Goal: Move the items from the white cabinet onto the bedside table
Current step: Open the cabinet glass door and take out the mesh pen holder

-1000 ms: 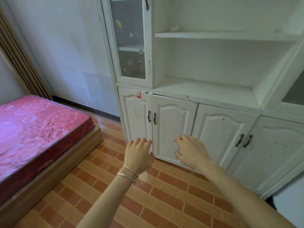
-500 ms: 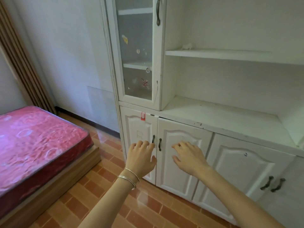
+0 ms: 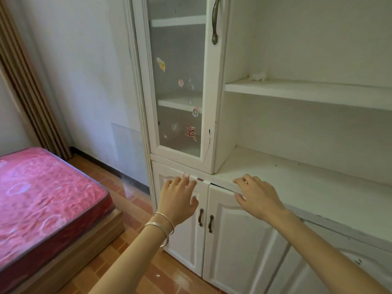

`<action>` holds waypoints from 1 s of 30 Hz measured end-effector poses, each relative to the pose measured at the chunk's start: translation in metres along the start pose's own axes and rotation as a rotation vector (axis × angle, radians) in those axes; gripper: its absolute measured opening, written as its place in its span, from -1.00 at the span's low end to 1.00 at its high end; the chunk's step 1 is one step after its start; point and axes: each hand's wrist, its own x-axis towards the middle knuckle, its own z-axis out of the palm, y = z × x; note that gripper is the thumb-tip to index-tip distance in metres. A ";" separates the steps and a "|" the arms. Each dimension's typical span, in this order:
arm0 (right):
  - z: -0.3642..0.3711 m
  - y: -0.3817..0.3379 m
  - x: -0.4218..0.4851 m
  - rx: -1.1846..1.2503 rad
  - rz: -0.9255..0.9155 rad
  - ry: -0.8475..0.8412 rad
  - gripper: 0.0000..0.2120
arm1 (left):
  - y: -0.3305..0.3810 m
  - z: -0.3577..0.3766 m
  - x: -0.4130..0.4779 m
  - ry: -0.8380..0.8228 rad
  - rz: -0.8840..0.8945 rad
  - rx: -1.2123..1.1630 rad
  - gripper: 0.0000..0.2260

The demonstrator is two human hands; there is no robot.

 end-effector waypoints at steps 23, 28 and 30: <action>-0.157 0.040 0.218 -0.225 0.254 0.421 -0.65 | -0.066 -0.146 0.349 0.778 0.232 0.049 -0.76; -0.163 0.051 0.231 -0.230 0.259 0.417 -0.66 | -0.054 -0.176 0.392 0.870 0.198 0.017 -0.82; -0.162 0.055 0.234 -0.223 0.266 0.401 -0.65 | -0.047 -0.181 0.403 0.894 0.170 -0.046 -0.84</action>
